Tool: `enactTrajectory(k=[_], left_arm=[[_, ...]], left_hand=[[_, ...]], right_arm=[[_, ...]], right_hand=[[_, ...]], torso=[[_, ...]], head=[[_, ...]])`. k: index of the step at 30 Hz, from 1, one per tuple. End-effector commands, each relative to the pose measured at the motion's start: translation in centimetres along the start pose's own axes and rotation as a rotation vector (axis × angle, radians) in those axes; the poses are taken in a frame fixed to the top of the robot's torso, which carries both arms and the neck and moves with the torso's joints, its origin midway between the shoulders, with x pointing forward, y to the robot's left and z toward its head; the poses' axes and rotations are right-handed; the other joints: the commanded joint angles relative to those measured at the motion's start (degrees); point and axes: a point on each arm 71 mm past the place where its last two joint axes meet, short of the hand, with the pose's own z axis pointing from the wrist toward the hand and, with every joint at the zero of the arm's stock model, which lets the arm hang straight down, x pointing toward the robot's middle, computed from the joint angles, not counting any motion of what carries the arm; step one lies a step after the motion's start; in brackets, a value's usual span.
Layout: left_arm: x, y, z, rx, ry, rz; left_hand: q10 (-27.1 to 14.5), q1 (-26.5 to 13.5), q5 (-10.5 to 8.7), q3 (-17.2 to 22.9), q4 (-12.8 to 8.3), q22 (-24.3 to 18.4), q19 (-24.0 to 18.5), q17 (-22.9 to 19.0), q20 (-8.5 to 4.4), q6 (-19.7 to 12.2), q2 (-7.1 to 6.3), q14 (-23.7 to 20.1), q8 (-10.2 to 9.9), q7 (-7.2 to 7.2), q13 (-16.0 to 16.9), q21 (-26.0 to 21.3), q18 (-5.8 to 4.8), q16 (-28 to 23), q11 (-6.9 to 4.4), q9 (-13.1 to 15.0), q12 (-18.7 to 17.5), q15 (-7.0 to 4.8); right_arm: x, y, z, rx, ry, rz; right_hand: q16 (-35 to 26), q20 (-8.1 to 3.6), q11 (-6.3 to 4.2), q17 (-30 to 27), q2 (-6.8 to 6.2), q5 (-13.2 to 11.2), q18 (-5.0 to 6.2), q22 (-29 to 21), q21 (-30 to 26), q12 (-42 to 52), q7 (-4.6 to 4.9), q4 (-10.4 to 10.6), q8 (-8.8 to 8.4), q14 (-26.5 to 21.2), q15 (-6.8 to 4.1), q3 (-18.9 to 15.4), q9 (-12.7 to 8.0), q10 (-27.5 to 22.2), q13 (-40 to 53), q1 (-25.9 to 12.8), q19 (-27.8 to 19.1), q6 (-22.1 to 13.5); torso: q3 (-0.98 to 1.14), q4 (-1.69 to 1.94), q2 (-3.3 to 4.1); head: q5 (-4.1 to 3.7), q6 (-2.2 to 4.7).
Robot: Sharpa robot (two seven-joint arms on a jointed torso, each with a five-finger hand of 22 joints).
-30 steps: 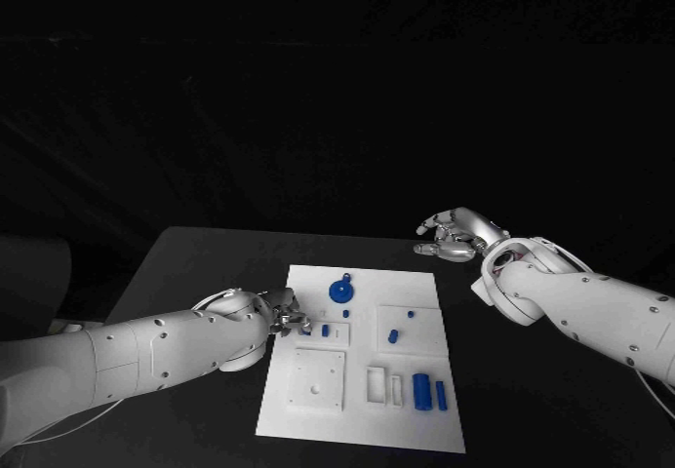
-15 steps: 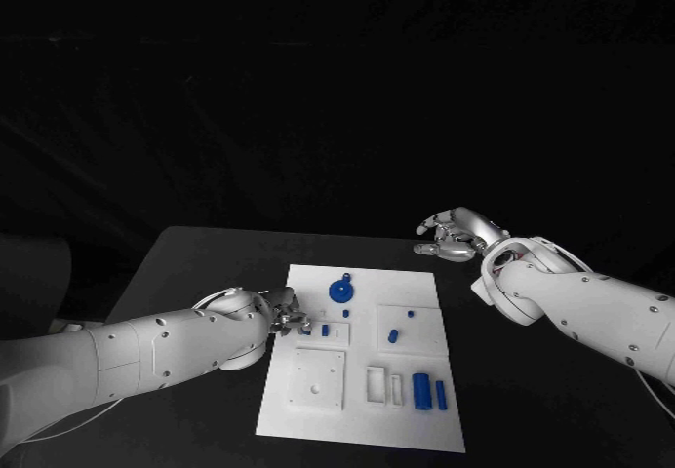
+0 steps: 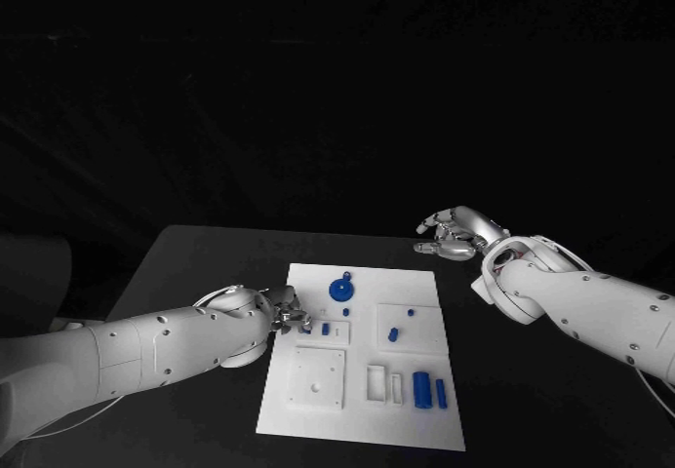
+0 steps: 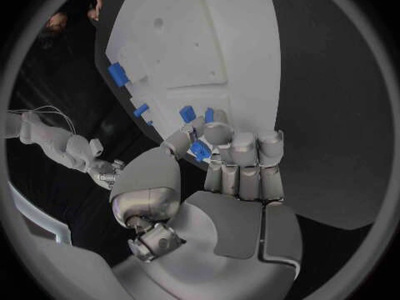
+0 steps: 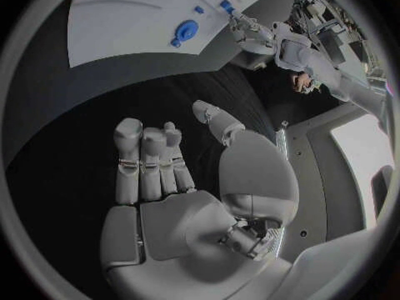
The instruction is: Assemble the parts on the task board
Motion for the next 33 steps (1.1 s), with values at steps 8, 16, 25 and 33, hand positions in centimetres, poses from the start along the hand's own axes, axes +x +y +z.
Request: enactTrajectory(k=[8, 16, 25, 33], left_arm=[[0.82, -0.37, 0.04, 0.004, 0.047, 0.021], [0.93, -0.7, 0.13, 0.011, 0.051, 0.024], [1.04, -0.89, 0.19, 0.015, 0.057, 0.026], [1.13, -1.05, 0.21, 0.018, 0.063, 0.031]], left_hand=[[1.7, -0.4, 0.12, 1.3, 1.8, 0.1, 0.2, 0.3, -6.91, 5.9, 0.31, 2.5, 5.2, -2.8, 0.2, 0.2, 1.21, 0.5, -2.24, 0.3, 0.7, -2.41], [1.8, -0.4, -0.03, 1.1, 2.0, 0.2, 0.2, 0.4, -6.9, 6.2, 0.08, 2.5, 5.5, -2.87, 0.3, 0.2, 1.21, 0.7, -2.26, 0.4, 1.1, -2.33], [1.7, -0.4, -3.74, 0.8, 2.9, 0.3, 0.4, 0.7, -6.92, 6.4, -0.6, 2.5, 6.2, -2.97, 0.4, 0.1, 1.27, 1.2, -2.32, 0.4, 1.9, -2.16], [1.7, 0.0, -3.78, 0.9, 2.9, 0.4, 0.4, 0.8, -6.94, 6.5, -0.77, 2.6, 6.4, -3.01, 0.5, 0.1, 1.31, 1.3, -2.35, 0.4, 2.2, -2.13]], right_arm=[[0.08, 0.09, -0.01, -0.007, 0.012, -0.003], [0.06, 0.08, -0.02, -0.007, 0.011, -0.003], [0.05, 0.06, -0.04, -0.007, 0.011, -0.004], [0.04, 0.06, -0.05, -0.008, 0.011, -0.004]], right_hand=[[0.2, -0.32, -0.21, -0.1, 0.35, 0.3, 4.87, 0.2, -0.3, 0.4, 0.42, 0.2, 0.16, 0.4, 0.08, -0.1, -0.1, 0.1, -0.1, -0.4, 0.1, -0.1], [0.2, -0.32, -0.21, -0.1, 0.35, 0.3, 4.87, 0.2, -0.3, 0.4, 0.42, 0.2, 0.16, 0.4, 0.08, -0.1, -0.1, 0.1, -0.1, -0.4, 0.1, -0.1], [0.2, -0.32, -0.21, -0.1, 0.34, 0.3, 4.87, 0.2, -0.3, 0.4, 0.42, 0.2, 0.16, 0.4, 0.08, -0.1, -0.1, 0.1, -0.1, -0.4, 0.1, -0.1], [0.2, -0.33, -0.21, -0.1, 0.34, 0.4, 4.87, 0.3, -0.3, 0.4, 0.42, 0.2, 0.16, 0.4, 0.08, -0.1, -0.1, 0.1, -0.2, -0.4, 0.1, -0.1]], torso=[[-0.01, 0.0, -0.02], [-0.02, 0.01, -0.02], [-0.03, 0.02, -0.03], [-0.03, 0.02, -0.04]], head=[[0.04, -0.16], [0.03, -0.19], [-0.05, -0.21], [-0.03, -0.3]])
